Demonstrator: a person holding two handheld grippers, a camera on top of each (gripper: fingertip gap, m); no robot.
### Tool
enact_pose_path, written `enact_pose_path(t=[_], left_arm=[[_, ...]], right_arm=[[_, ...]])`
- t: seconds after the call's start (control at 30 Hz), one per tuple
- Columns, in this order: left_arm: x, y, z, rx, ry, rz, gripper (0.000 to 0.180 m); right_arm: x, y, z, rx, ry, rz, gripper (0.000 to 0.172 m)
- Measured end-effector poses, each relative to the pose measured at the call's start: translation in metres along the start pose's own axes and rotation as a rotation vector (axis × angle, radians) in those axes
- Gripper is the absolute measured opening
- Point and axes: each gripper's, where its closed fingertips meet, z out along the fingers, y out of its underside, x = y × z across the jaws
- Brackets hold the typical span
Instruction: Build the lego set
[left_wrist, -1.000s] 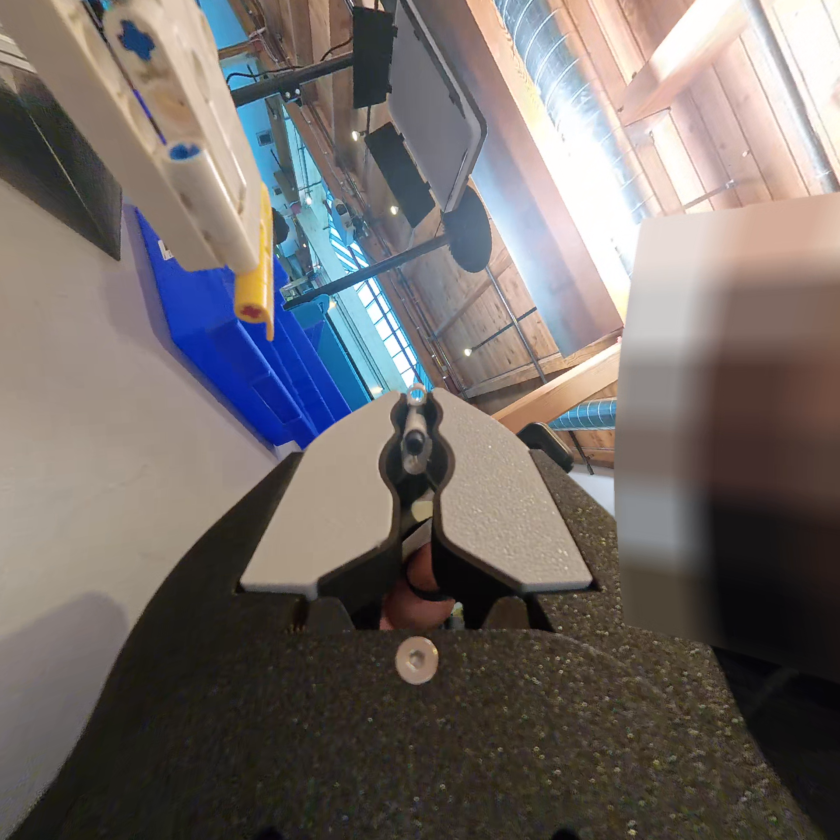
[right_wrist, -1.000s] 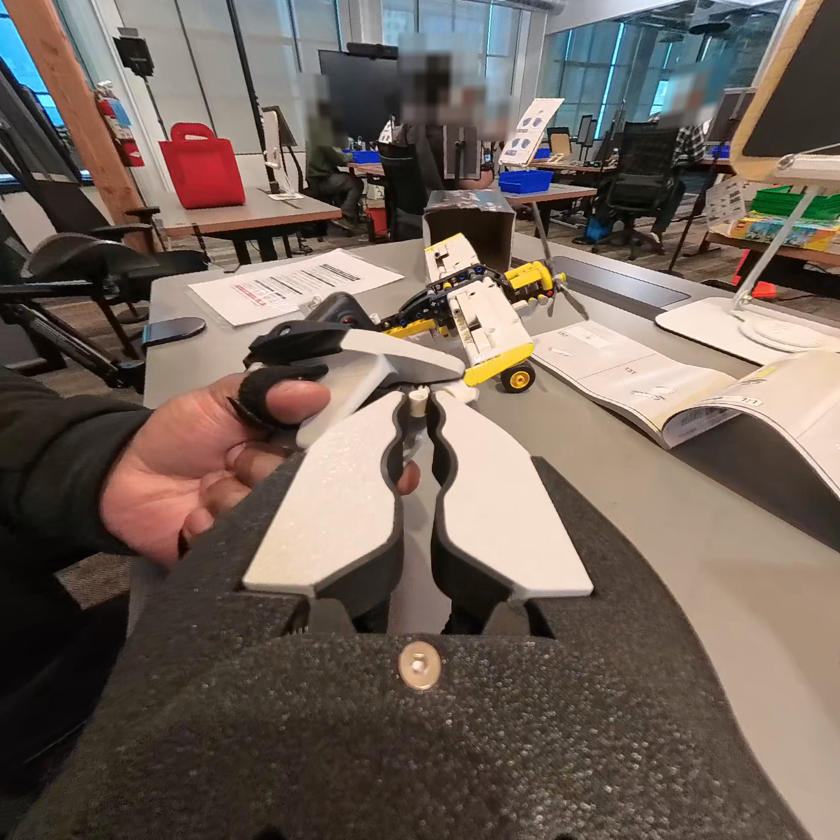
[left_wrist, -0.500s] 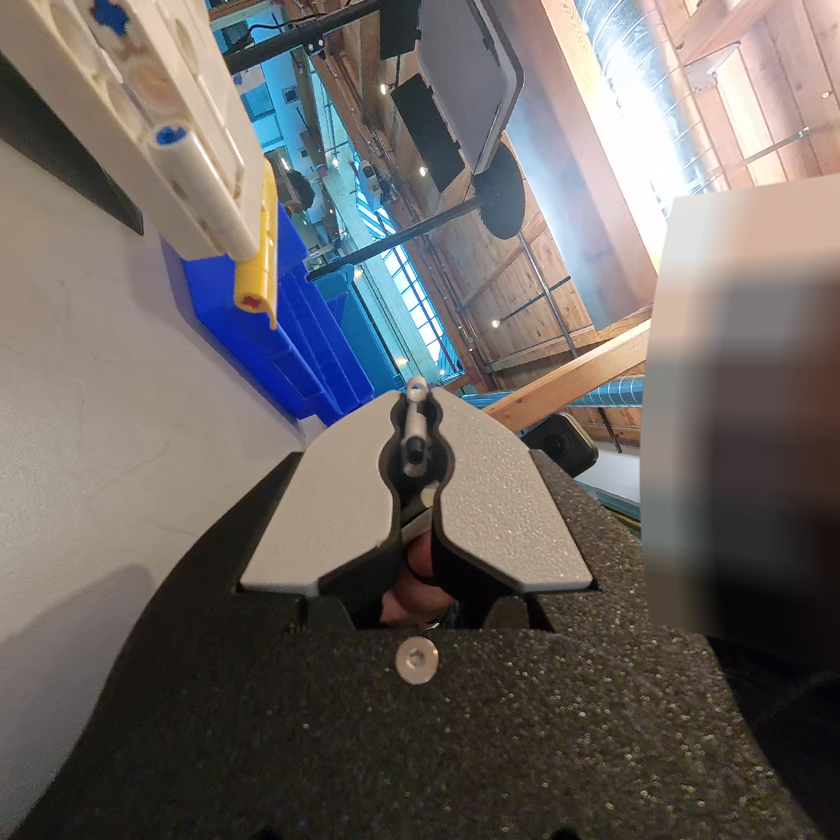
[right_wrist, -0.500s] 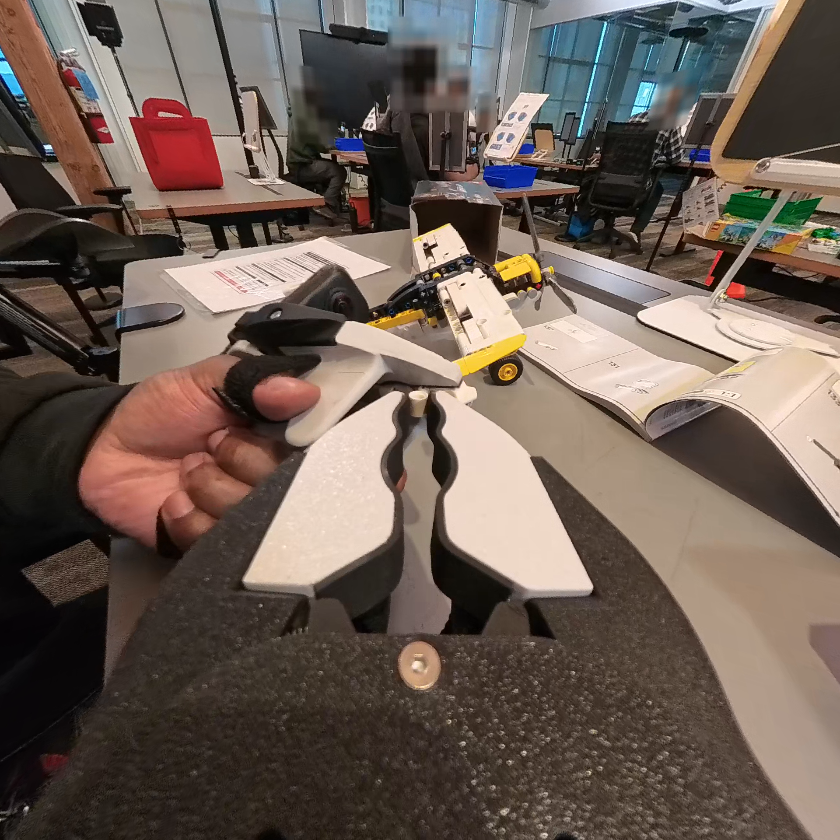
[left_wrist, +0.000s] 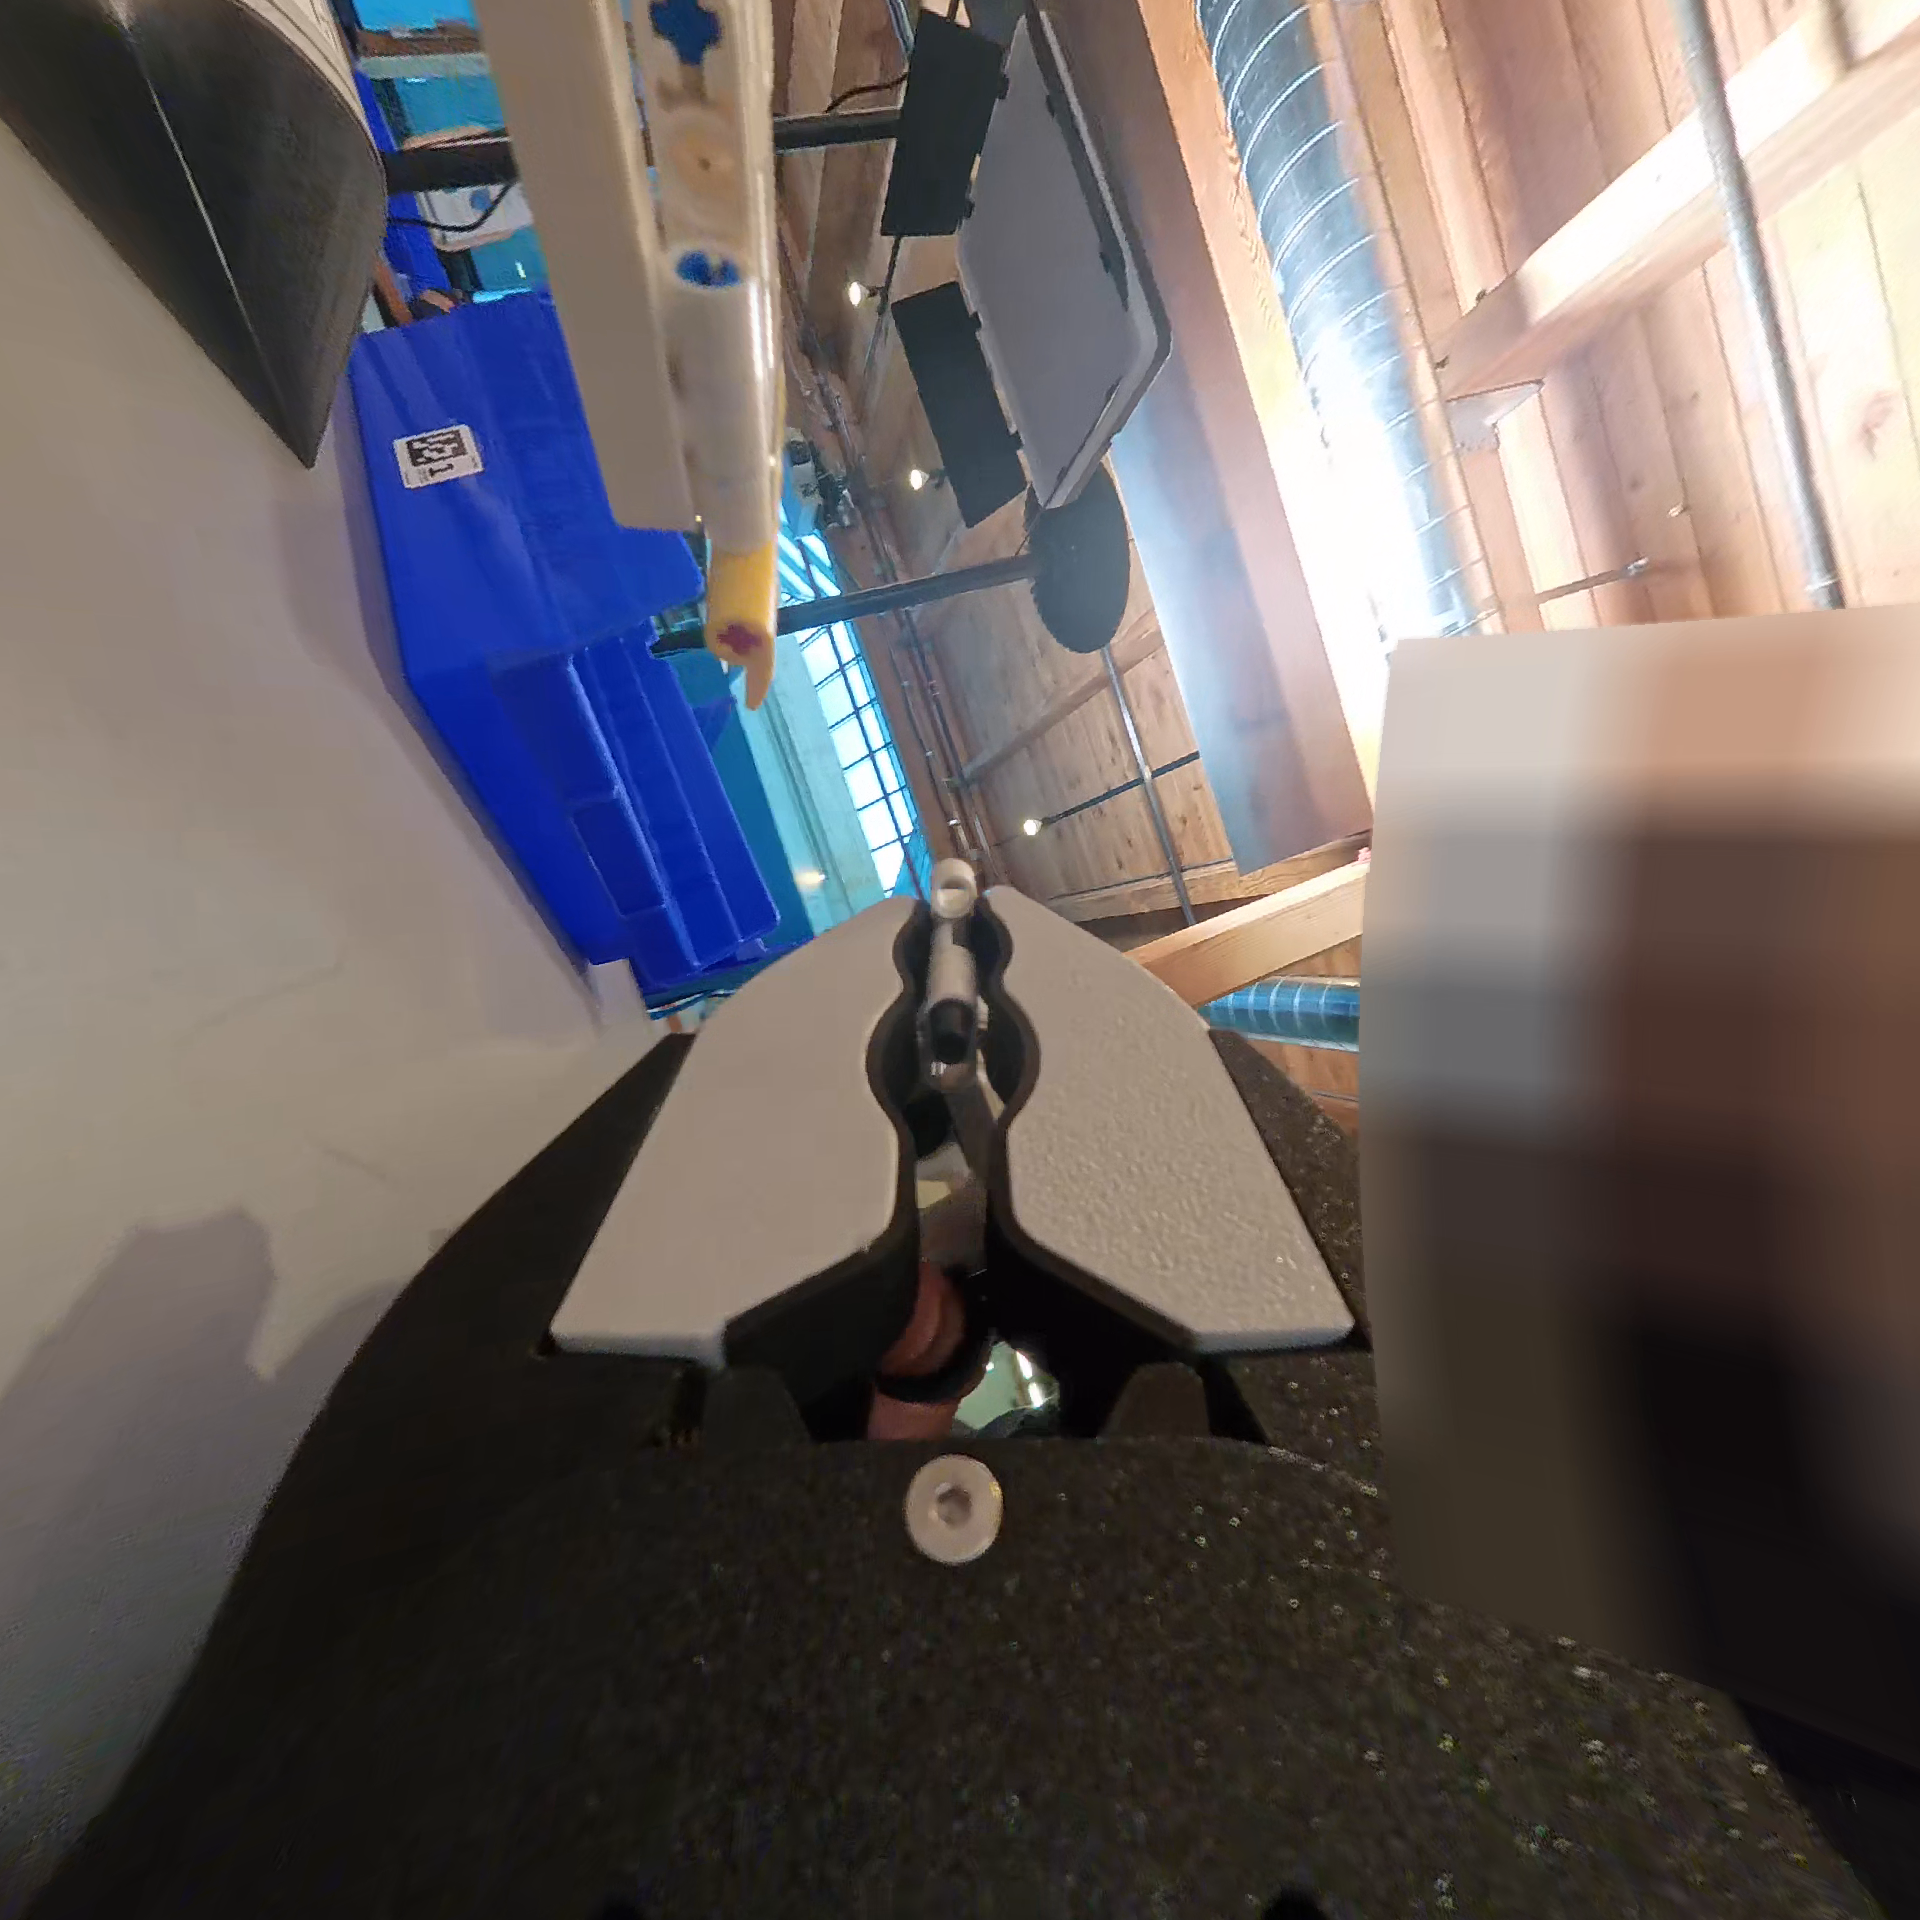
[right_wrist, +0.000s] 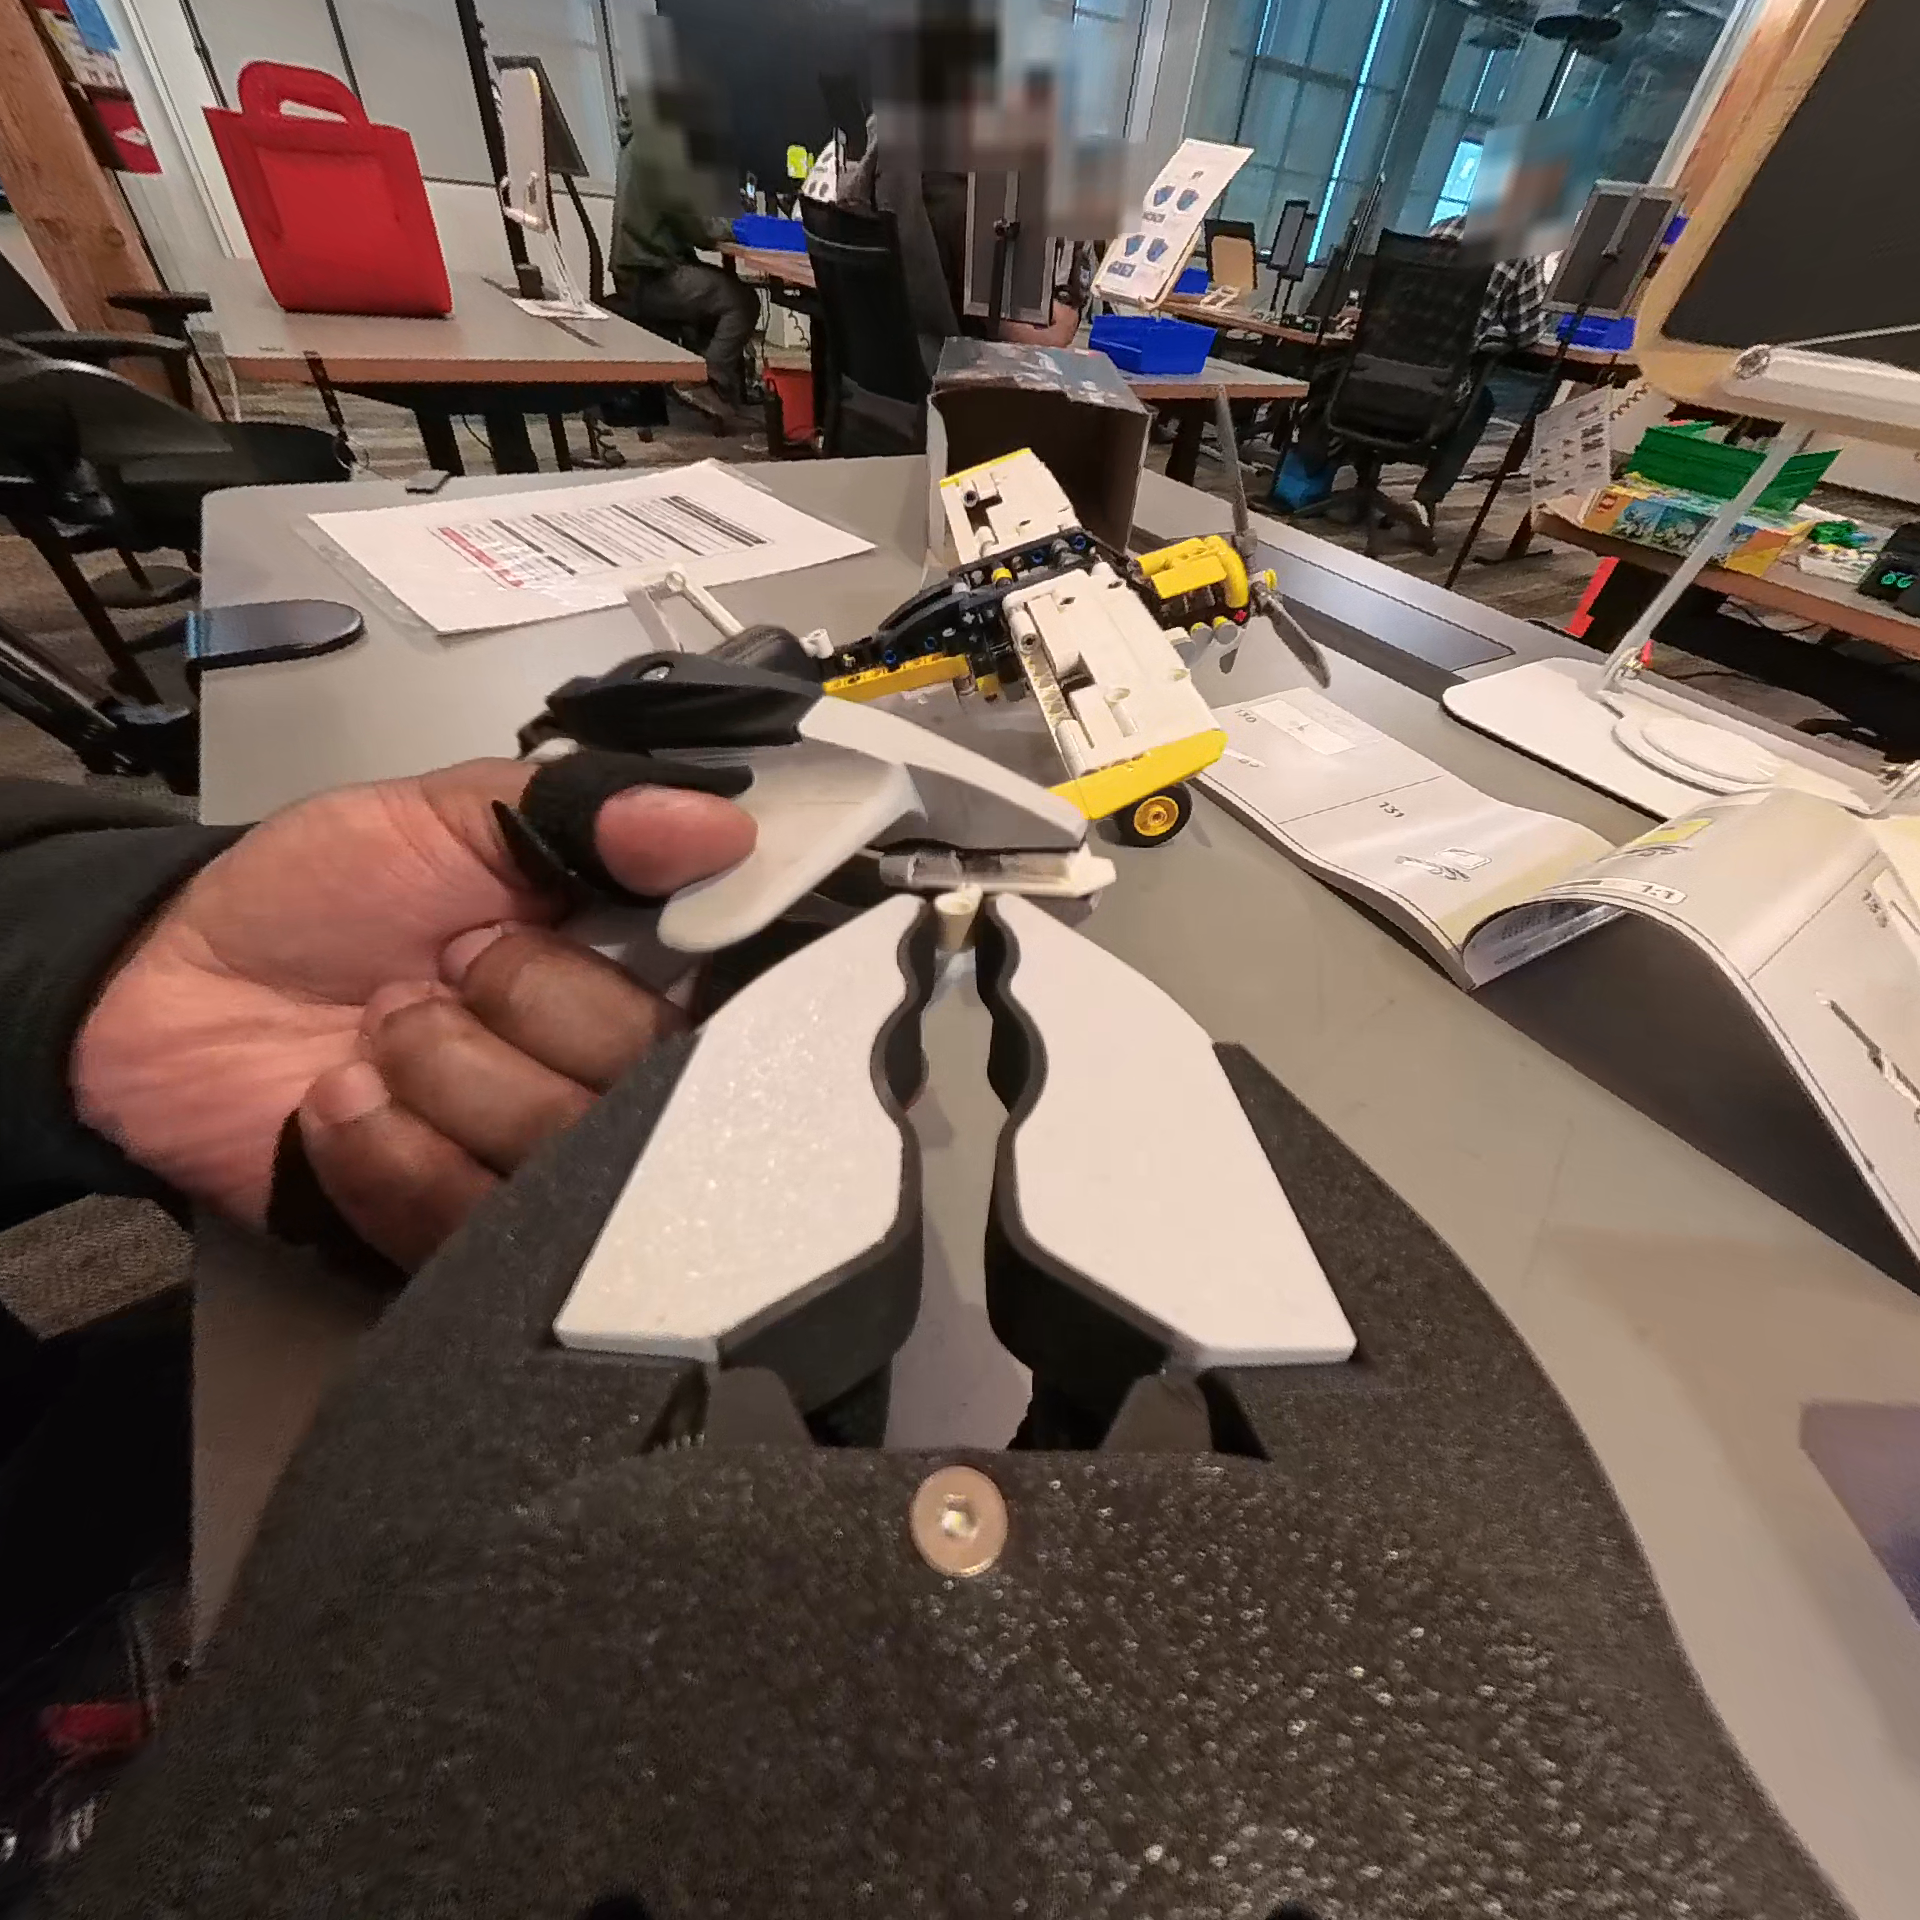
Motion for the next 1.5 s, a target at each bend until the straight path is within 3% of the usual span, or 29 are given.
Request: enact_pose_path(t=[0.77,1.5], left_arm=[[0.0,0.007,0.002,-0.033,-0.001,0.026,0.007],[0.003,0.009,0.002,-0.052,-0.091,0.21,0.007]], right_arm=[[-0.002,0.003,0.001,-0.013,0.001,-0.002,0.007],[-0.001,0.0,-0.002,0.005,0.005,-0.01,0.007]])
